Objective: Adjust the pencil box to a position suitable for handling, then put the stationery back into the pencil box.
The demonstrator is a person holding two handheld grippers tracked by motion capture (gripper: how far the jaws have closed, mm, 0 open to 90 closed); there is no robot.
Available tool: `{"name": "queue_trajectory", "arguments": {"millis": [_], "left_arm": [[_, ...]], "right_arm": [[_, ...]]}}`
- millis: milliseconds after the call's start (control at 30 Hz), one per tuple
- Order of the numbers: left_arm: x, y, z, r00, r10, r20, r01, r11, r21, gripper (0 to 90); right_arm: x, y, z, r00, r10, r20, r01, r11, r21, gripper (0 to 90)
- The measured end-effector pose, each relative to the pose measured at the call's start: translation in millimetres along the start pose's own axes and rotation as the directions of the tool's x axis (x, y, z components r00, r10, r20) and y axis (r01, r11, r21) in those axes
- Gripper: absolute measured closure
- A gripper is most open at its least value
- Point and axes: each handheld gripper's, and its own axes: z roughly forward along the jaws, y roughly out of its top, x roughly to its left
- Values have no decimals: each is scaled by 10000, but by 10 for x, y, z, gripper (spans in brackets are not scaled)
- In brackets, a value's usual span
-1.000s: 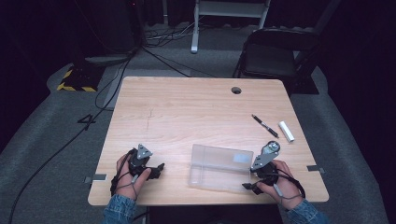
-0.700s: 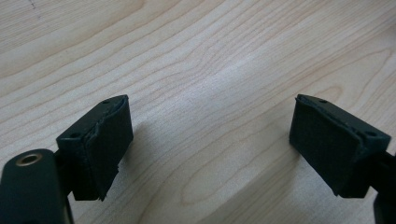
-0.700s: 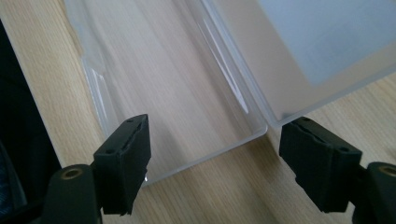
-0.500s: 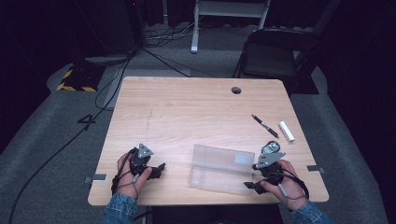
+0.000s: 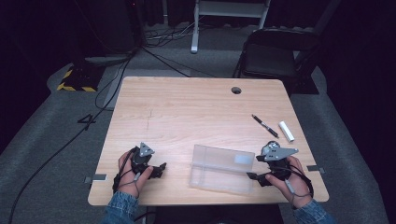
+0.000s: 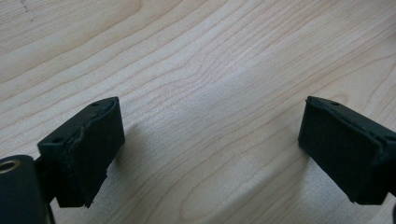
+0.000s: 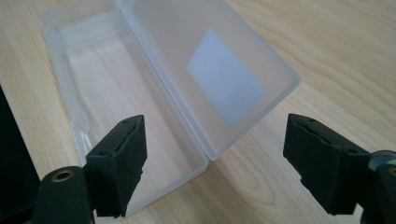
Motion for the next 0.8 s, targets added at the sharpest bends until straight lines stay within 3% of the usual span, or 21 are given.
{"name": "queue_trajectory", "arguments": {"millis": [300,633,800], "left_arm": [[2,2,-1,10000,31,1,-31,10000,25,67],[2,2,0,10000,42,-4,-42,10000,17,66],[2,2,0,10000,35,-2,-35,10000,23,66]], "right_arm": [[-89,108,-104,9987,297,415,-262,9963,-816,196],[-257,376,-181,9964,109,844,-25,9950,-995,295],[-455,467,-187,9948,349,962,-264,9958,-880,387]]}}
